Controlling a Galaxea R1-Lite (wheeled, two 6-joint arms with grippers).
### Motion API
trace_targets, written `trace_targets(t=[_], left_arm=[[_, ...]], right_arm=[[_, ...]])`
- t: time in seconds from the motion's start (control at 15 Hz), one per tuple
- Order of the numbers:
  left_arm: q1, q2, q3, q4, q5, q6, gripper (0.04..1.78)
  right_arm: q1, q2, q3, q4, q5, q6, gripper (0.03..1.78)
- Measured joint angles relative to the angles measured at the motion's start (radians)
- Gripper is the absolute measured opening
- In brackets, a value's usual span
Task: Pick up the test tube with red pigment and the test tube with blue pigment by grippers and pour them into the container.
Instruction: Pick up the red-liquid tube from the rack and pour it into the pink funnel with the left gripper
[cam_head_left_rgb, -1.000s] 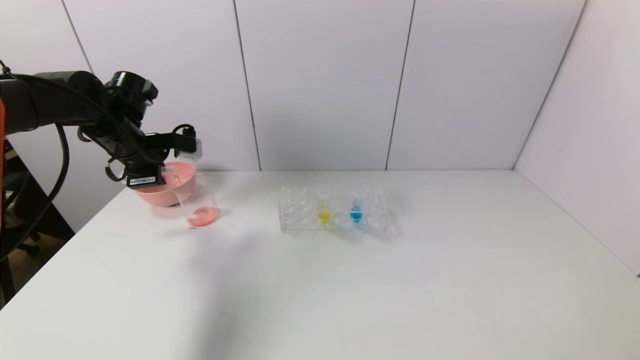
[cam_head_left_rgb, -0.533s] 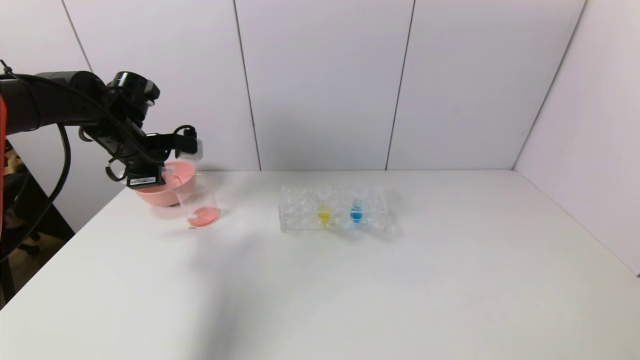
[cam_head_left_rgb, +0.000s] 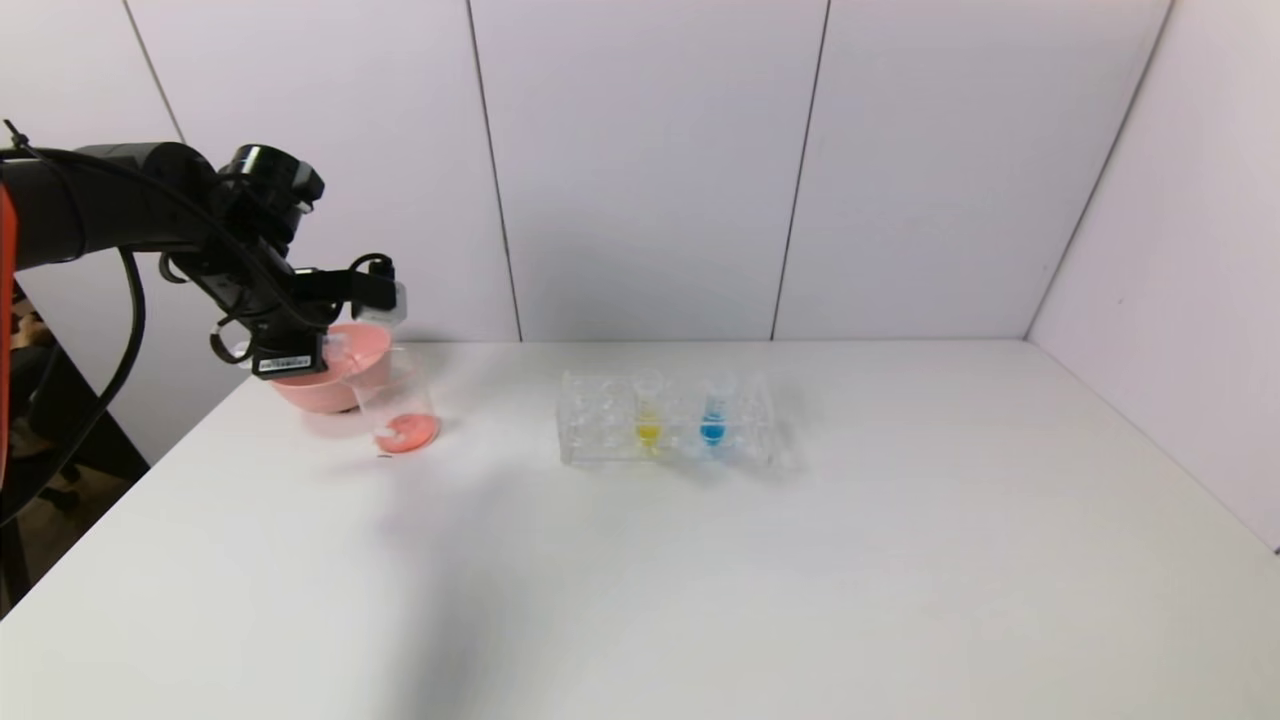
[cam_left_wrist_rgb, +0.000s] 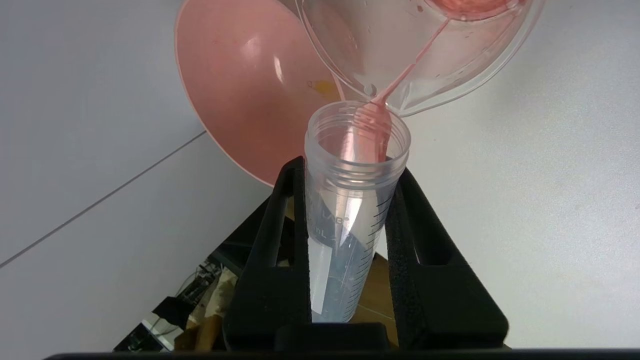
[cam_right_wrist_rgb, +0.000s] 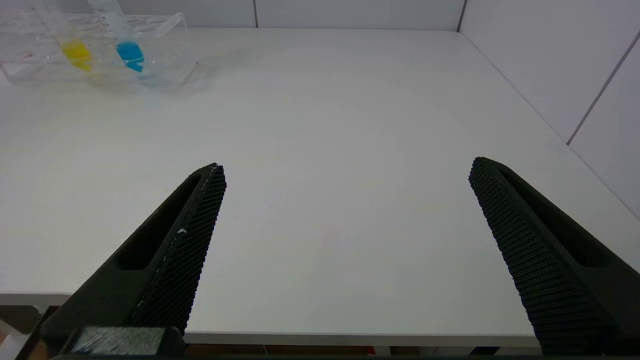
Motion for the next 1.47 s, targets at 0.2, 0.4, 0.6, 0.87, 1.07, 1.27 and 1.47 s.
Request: trace_targets(t=[0.2, 0.4, 0.6, 0.87, 1.07, 1.27, 1.47], left_arm=[[-0.004, 0.000, 0.000, 0.000, 0.019, 0.001, 0.45], [-0.008, 0.000, 0.000, 0.000, 0.035, 0.001, 0.45], [-0.012, 0.001, 0.000, -0.003, 0.039, 0.001, 0.45], [-0.016, 0.001, 0.000, -0.006, 0.041, 0.001, 0.45], [-0.018, -0.002, 0.000, -0.044, 0.038, -0.009, 0.45], [-0.014, -0.023, 0.000, -0.089, 0.029, -0.078, 0.45], [-0.012, -0.056, 0.001, -0.121, -0.020, -0.250, 0.45]], right_arm=[[0.000, 0.000, 0.000, 0.000, 0.000, 0.000, 1.77], [0.000, 0.000, 0.000, 0.000, 0.000, 0.000, 1.77], [0.000, 0.000, 0.000, 0.000, 0.000, 0.000, 1.77], [0.000, 0.000, 0.000, 0.000, 0.000, 0.000, 1.77], [0.000, 0.000, 0.000, 0.000, 0.000, 0.000, 1.77], [0.000, 0.000, 0.000, 0.000, 0.000, 0.000, 1.77], [0.000, 0.000, 0.000, 0.000, 0.000, 0.000, 1.78]])
